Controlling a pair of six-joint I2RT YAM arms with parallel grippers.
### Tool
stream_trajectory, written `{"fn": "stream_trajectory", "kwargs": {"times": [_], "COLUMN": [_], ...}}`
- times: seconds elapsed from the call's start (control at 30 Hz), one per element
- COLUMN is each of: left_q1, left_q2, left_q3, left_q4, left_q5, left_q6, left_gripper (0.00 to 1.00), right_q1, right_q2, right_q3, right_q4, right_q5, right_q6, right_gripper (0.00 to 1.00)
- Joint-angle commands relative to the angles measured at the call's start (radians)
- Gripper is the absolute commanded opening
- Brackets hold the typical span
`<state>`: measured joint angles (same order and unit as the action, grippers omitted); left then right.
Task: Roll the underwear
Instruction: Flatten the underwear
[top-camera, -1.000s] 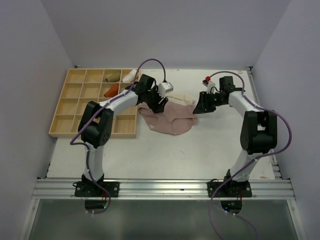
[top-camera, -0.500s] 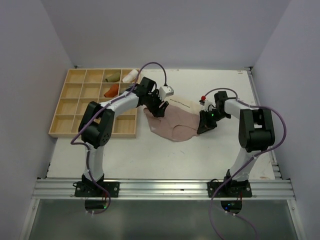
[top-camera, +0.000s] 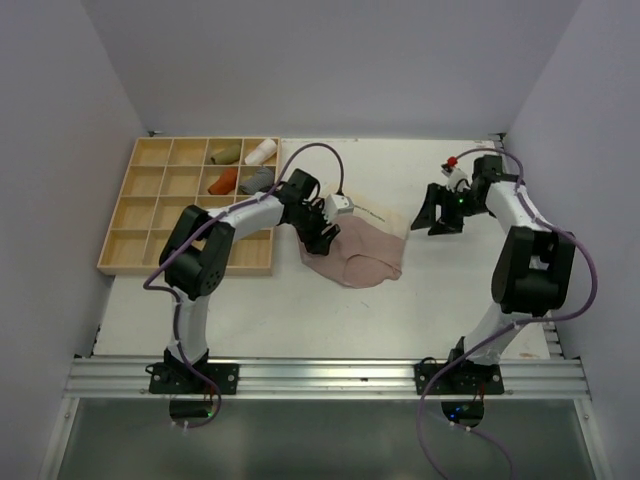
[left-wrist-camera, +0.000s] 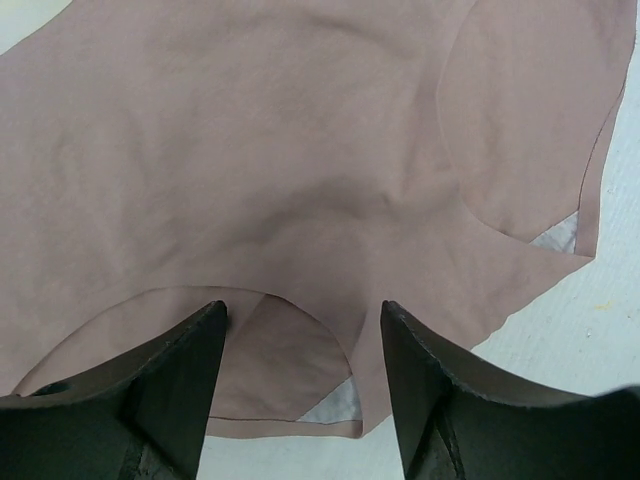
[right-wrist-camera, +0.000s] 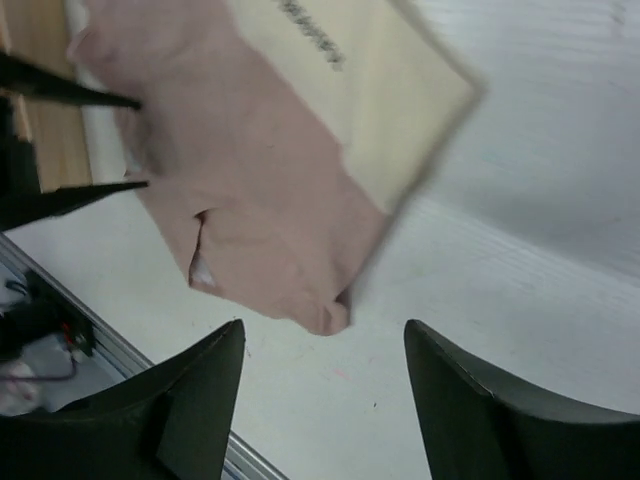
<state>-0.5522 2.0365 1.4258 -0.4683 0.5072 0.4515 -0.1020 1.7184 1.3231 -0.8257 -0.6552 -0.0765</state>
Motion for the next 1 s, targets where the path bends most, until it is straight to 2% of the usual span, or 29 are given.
{"fn": "stream_trajectory", "kwargs": {"times": [0.0,0.07,0.17,0.37,0.47,0.6,0.77,0.87,0.9,0.97], "left_q1": [0.006,0.006,0.005,0.006,0.005,0.006,0.006,0.008,0.009,0.011], "left_q2": [-0.068,-0.076,-0.096,-0.102,-0.099,-0.087,-0.078,-0.073,-0.075,-0.075], "left_q3": [0.001,-0.010,-0.044,-0.064,-0.056,-0.036,-0.031,-0.036,-0.037,-0.038], "left_q4": [0.007,0.019,0.046,0.043,0.043,0.034,0.033,0.031,0.031,0.030], "left_q5": [0.007,-0.001,-0.009,-0.036,-0.039,-0.067,-0.104,-0.118,-0.121,-0.122], "left_q6": [0.035,0.036,0.044,0.041,0.036,0.035,0.029,0.026,0.026,0.026], "left_gripper": [0.67,0.67,0.68,0.68,0.68,0.68,0.68,0.68,0.68,0.68], "right_q1": [-0.091,-0.093,-0.091,-0.071,-0.054,-0.016,0.010,0.008,0.008,0.001], "right_q2": [0.122,0.135,0.127,0.164,0.191,0.272,0.343,0.354,0.349,0.317], "right_q3": [-0.053,-0.073,-0.125,-0.143,-0.145,-0.107,-0.085,-0.091,-0.085,-0.068], "right_q4": [0.028,0.075,0.257,0.428,0.485,0.514,0.563,0.609,0.597,0.553], "right_q5": [-0.058,-0.086,-0.100,0.009,0.074,0.147,0.151,0.137,0.140,0.149], "right_q6": [0.194,0.263,0.386,0.474,0.504,0.514,0.527,0.528,0.517,0.466], "right_gripper": [0.70,0.71,0.68,0.58,0.52,0.49,0.47,0.33,0.20,0.08]}}
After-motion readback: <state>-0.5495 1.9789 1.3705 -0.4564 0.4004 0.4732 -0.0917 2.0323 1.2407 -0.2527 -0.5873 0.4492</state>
